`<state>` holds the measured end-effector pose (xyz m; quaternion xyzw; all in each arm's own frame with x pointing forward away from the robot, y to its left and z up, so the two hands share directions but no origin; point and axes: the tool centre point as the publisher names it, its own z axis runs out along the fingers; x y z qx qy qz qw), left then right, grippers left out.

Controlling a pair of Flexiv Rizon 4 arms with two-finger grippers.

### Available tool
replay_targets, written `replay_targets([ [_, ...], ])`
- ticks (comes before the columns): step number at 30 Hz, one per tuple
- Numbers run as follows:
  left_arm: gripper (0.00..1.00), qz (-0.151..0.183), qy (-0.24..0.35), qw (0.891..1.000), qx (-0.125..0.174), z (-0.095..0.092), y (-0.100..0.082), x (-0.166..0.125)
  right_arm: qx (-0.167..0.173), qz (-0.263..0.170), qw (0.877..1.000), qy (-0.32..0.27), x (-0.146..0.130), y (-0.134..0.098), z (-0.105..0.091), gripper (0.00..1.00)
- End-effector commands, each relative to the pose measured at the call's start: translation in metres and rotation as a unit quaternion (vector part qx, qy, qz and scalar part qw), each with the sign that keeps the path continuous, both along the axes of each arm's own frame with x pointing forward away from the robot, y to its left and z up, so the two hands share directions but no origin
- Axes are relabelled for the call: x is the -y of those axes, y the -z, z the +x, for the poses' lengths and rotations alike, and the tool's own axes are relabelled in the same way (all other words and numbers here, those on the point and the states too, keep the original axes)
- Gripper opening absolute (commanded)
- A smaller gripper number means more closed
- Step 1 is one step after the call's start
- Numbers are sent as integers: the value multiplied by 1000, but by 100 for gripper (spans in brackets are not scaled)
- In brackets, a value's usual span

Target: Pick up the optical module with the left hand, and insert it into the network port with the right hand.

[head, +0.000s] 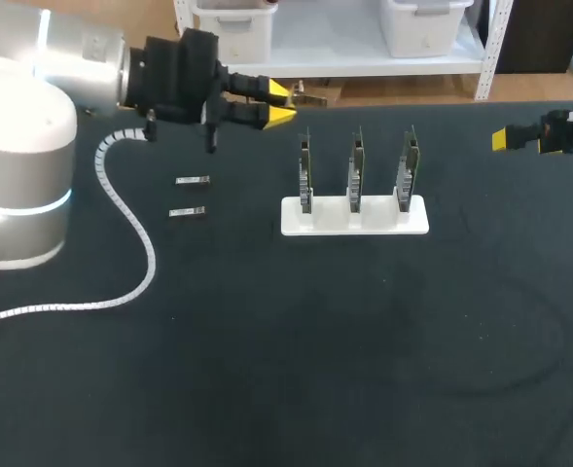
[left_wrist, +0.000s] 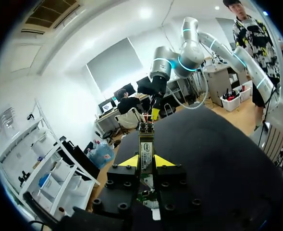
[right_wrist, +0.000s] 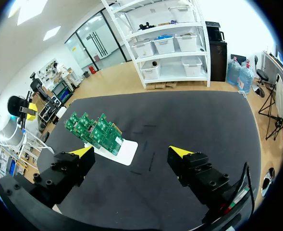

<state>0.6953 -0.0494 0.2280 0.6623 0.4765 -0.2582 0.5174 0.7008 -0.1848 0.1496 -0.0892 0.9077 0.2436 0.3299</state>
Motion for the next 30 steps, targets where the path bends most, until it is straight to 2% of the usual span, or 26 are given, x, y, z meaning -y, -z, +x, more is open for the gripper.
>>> replay_targets([
  [1,0,-35,0,999,-3,-1,8,8,0,-1,1000,2,0,-1,-1,100],
  [5,0,-31,12,999,-25,-4,12,18,0,-1,1000,2,0,-1,-1,100],
  [12,0,-47,13,997,-53,-11,23,30,0,-1,1000,2,0,-1,-1,100],
  [16,0,-66,8,997,-41,-20,26,39,0,-1,1000,2,0,-1,-1,100],
  [21,0,-115,14,993,-36,-22,28,47,0,-1,1000,2,0,-1,-1,100],
  [24,0,-90,33,995,-34,-19,22,55,0,-1,1000,2,0,-1,-1,100],
  [26,0,-99,44,993,-36,-18,20,56,0,-1,1000,2,0,-1,-1,100],
  [30,0,-85,63,993,-61,-19,20,56,0,-1,1000,2,0,-1,-1,100],
])
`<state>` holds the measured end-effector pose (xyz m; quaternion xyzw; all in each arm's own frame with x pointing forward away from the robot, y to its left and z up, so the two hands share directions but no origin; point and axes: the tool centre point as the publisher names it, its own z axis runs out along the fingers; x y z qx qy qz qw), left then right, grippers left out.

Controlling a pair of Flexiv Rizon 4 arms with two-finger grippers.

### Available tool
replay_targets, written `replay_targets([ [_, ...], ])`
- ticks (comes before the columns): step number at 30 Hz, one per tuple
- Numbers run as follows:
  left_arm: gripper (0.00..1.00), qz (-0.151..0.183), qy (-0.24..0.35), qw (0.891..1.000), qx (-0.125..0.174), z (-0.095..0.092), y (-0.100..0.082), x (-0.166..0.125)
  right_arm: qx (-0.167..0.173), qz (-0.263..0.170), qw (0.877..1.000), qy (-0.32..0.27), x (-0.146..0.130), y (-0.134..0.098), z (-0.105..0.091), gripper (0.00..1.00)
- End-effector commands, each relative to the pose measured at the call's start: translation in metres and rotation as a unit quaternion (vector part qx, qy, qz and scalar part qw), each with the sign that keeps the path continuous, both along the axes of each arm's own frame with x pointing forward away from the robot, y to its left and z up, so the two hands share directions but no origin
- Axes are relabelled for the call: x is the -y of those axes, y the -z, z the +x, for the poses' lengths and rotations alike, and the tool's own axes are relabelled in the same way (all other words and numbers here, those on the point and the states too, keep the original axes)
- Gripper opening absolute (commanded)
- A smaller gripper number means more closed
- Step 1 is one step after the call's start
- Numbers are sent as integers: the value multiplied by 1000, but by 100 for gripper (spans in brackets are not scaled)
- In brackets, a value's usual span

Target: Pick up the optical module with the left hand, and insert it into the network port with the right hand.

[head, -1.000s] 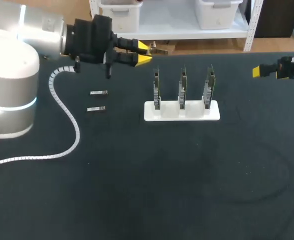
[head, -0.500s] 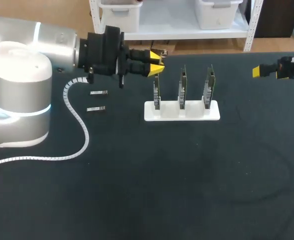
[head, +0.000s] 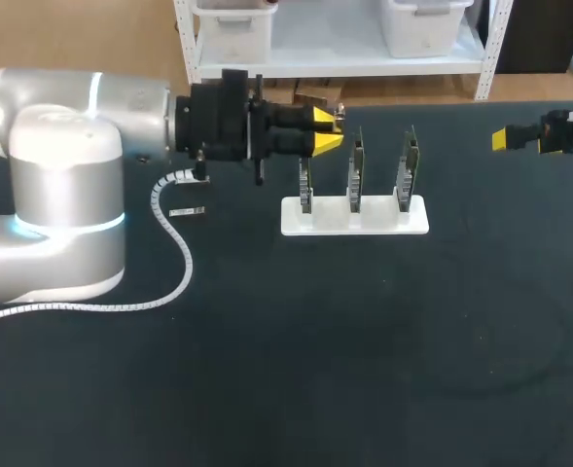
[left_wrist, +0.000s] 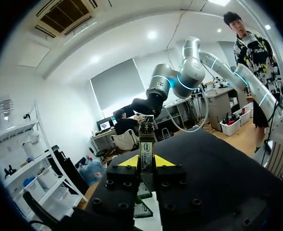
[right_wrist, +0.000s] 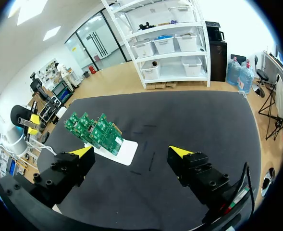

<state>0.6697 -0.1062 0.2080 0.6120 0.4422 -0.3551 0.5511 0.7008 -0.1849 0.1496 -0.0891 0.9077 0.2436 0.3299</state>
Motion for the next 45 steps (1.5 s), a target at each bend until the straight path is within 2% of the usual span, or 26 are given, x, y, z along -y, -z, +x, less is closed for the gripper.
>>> replay_targets([
  [1,0,17,28,999,-21,6,0,-2,0,-1,1000,2,0,-1,-1,100],
  [7,0,23,33,998,-48,-1,0,-9,0,-1,1000,2,0,-1,-1,100],
  [12,0,-7,39,997,-61,0,5,-17,0,-1,1000,2,0,-1,-1,100],
  [17,0,-16,47,996,-73,7,9,-18,0,-1,1000,2,0,-1,-1,100],
  [24,0,6,68,994,-80,18,5,-19,0,-1,1000,2,0,-1,-1,100],
  [29,0,13,63,994,-91,24,9,-26,0,-1,1000,2,0,-1,-1,100],
  [33,0,19,63,994,-87,25,10,-25,0,-1,1000,2,0,-1,-1,100],
  [34,0,13,54,996,-63,26,10,-24,0,-1,1000,2,0,-1,-1,100],
  [45,0,13,54,996,-63,26,10,-24,0,-1,1000,2,0,-1,-1,100],
])
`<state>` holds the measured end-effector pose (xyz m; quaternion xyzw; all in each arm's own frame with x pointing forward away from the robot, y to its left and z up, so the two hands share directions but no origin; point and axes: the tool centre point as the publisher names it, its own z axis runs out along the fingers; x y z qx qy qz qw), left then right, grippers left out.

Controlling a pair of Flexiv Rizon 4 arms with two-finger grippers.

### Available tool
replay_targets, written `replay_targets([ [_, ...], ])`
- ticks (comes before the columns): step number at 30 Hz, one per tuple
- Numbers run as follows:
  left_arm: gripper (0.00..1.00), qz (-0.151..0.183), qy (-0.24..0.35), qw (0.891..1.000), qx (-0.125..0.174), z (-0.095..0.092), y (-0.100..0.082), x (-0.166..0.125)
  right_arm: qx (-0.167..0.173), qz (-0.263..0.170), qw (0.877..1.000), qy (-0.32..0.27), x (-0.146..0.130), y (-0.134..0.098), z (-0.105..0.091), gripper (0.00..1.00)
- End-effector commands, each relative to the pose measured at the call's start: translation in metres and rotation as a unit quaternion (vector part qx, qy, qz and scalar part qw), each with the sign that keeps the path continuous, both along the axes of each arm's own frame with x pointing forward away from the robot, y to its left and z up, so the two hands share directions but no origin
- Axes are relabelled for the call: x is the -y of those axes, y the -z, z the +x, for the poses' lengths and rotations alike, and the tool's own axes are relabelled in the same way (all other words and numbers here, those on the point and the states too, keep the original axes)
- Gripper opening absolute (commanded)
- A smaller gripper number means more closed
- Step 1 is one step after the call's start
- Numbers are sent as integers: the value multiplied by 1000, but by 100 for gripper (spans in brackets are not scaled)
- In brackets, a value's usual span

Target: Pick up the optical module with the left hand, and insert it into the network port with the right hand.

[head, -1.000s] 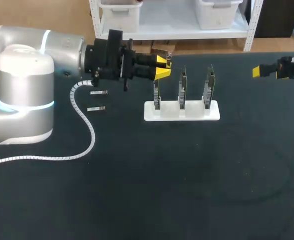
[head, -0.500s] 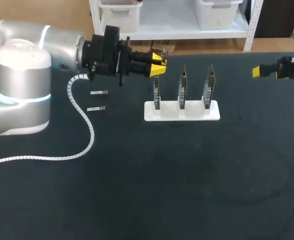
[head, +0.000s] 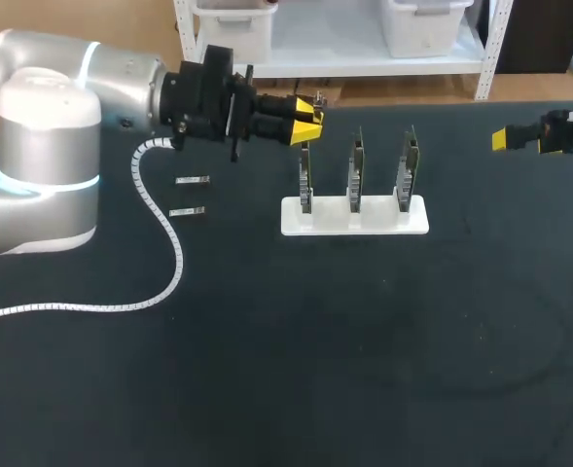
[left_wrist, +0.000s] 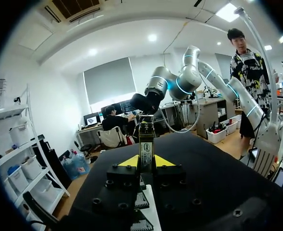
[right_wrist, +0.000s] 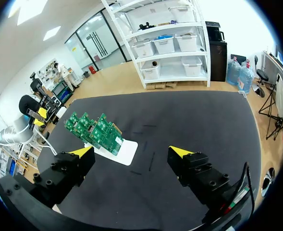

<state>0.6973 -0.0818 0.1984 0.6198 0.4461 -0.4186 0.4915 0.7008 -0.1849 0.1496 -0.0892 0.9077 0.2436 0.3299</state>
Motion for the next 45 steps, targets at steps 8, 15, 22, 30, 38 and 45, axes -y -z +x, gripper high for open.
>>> replay_targets([
  [8,0,-1,-3,1000,1,-2,0,0,0,-1,1000,2,0,-1,-1,100],
  [15,0,-1,-3,1000,1,-2,0,0,0,-1,1000,2,0,-1,-1,100],
  [22,0,-65,-20,995,-70,-10,-3,-3,0,-1,1000,2,0,-1,-1,100],
  [30,0,-32,-26,994,-98,-21,-16,-4,0,-1,1000,2,0,-1,-1,100],
  [38,0,-37,-39,991,-124,-19,2,-12,0,-1,1000,2,0,-1,-1,100],
  [45,0,-59,-21,988,-138,0,13,-15,0,-1,1000,2,0,-1,-1,100],
])
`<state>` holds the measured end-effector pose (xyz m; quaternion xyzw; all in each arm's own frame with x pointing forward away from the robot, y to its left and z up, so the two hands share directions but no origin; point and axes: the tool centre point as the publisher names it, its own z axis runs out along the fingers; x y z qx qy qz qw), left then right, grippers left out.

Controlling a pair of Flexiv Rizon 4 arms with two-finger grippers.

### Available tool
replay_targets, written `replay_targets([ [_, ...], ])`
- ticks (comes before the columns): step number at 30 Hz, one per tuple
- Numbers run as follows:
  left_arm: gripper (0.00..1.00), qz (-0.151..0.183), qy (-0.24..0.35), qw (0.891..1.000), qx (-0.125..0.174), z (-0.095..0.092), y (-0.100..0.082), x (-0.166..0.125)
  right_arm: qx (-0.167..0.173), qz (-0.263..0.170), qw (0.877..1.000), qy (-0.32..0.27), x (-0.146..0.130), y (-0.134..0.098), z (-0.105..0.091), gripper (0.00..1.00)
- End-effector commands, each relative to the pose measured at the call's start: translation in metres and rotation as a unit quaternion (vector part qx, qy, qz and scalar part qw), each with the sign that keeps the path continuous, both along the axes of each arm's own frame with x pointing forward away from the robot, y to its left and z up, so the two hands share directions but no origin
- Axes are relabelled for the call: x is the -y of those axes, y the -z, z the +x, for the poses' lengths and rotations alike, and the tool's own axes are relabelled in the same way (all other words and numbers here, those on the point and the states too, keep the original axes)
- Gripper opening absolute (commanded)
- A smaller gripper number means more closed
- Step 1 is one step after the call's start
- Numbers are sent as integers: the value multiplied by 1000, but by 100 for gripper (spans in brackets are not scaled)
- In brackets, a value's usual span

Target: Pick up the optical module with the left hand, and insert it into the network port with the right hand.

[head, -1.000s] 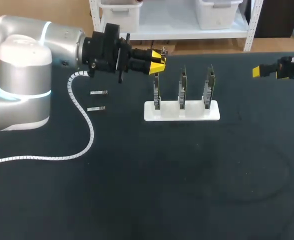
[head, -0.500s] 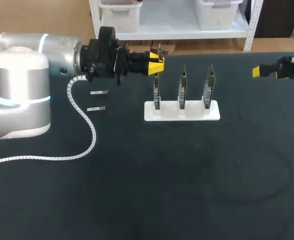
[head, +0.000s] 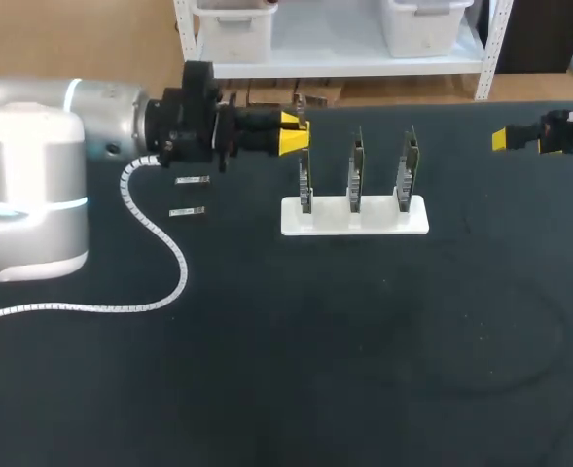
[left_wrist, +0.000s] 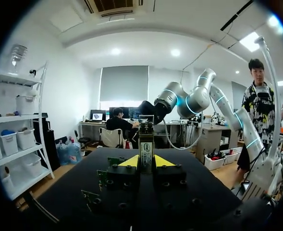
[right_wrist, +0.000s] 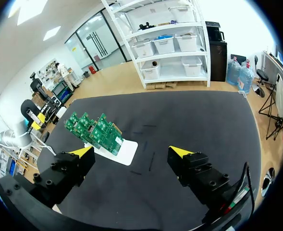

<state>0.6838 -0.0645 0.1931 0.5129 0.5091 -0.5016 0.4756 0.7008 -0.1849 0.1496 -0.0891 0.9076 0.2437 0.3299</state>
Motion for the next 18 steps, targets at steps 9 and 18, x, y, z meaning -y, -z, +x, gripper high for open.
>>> replay_targets([
  [9,0,5,50,999,-17,39,7,19,0,-1,1000,2,0,-1,-1,100],
  [18,0,-11,38,999,-24,33,14,18,0,-1,1000,2,0,-1,-1,100],
])
